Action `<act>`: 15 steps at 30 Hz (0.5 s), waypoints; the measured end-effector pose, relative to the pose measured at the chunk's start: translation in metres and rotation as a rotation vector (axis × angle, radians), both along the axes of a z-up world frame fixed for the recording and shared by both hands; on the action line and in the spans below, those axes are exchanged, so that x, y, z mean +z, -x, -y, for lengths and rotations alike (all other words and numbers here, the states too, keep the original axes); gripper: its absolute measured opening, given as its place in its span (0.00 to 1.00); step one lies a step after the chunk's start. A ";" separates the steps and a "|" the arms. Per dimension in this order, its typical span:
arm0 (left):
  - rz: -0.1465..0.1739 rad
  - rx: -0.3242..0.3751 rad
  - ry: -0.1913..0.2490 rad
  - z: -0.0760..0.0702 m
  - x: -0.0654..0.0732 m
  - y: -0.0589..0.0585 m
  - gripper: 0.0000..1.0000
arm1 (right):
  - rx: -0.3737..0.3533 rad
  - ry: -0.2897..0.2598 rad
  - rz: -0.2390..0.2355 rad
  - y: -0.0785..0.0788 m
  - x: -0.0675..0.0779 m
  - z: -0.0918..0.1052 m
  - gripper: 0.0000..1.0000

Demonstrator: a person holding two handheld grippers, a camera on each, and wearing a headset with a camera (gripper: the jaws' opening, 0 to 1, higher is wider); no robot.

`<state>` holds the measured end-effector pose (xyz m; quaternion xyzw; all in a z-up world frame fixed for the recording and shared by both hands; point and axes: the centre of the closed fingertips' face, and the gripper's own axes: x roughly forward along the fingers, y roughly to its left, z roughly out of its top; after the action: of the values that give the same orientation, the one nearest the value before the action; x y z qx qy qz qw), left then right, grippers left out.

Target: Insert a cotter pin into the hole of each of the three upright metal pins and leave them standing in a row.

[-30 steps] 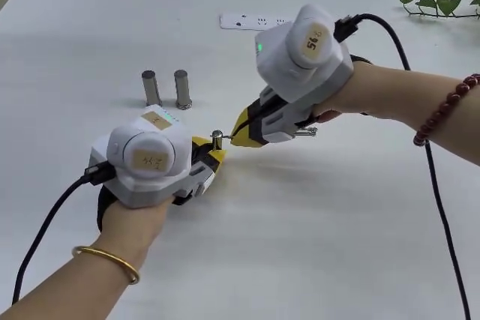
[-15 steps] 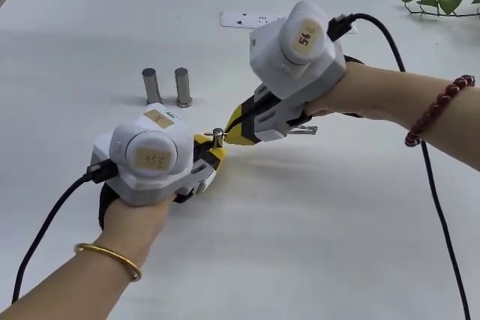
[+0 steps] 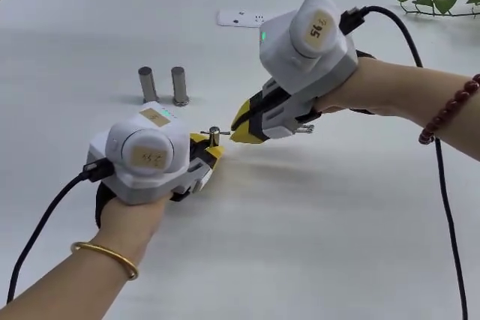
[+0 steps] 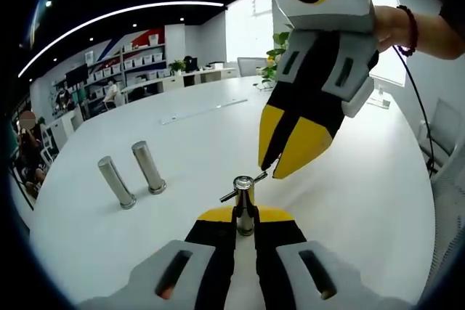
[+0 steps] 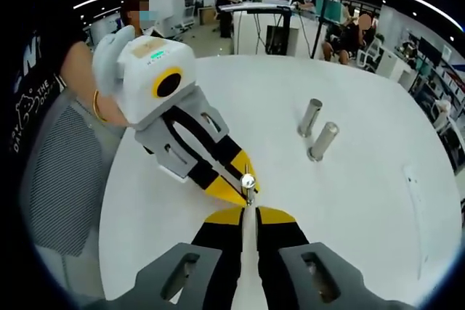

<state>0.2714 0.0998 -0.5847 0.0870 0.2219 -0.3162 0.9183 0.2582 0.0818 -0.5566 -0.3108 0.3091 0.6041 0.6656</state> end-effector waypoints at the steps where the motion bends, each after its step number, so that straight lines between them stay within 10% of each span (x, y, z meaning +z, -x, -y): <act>1: 0.000 0.001 0.000 0.000 0.000 0.000 0.05 | -0.002 0.000 0.000 0.000 0.000 0.000 0.00; 15: 0.003 -0.001 0.004 0.001 0.000 0.000 0.05 | -0.002 -0.008 -0.004 0.000 -0.004 -0.008 0.00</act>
<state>0.2716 0.0990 -0.5846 0.0857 0.2199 -0.3172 0.9185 0.2585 0.0896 -0.5604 -0.3066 0.3083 0.6054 0.6666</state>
